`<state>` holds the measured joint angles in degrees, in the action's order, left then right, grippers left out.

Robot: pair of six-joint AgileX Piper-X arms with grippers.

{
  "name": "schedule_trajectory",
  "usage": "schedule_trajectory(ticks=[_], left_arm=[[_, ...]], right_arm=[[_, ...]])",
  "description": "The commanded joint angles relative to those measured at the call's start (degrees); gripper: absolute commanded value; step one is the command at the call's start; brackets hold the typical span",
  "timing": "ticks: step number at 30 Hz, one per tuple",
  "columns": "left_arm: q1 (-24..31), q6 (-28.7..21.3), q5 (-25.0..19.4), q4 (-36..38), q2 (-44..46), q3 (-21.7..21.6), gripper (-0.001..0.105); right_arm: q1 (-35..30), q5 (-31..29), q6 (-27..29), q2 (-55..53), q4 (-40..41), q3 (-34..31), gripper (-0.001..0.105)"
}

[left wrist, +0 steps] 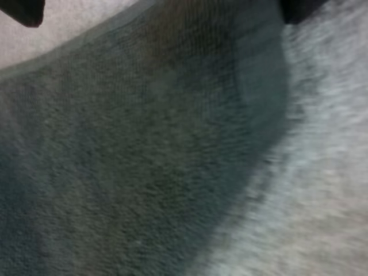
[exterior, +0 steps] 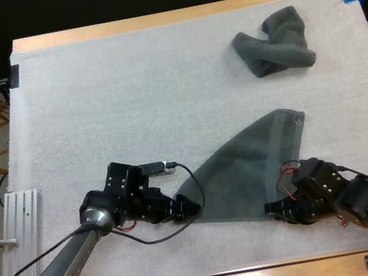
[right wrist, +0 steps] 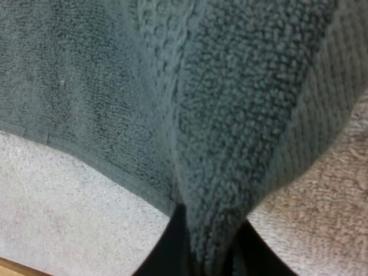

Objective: Pick towel from pile fold and stack

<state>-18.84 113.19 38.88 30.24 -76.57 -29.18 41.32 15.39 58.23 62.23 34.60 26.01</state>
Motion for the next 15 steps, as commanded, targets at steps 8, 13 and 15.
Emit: schedule_trajectory(ticks=[8, 13, 15], left_arm=[[-0.3, 0.4, 2.7, -1.3, -5.4, 0.0, 0.076], [-0.3, 0.4, 3.1, -1.3, -6.0, 0.0, 0.046], [-0.3, 0.4, 3.1, -1.3, -6.0, 0.0, 0.021]], right_arm=[[0.0, -0.2, 0.4, -0.4, 0.3, 0.0, 0.000], [0.0, -0.2, 0.3, -0.4, 0.3, 0.0, 0.000], [0.0, -0.2, 0.3, -0.4, 0.3, 0.0, 0.000]])
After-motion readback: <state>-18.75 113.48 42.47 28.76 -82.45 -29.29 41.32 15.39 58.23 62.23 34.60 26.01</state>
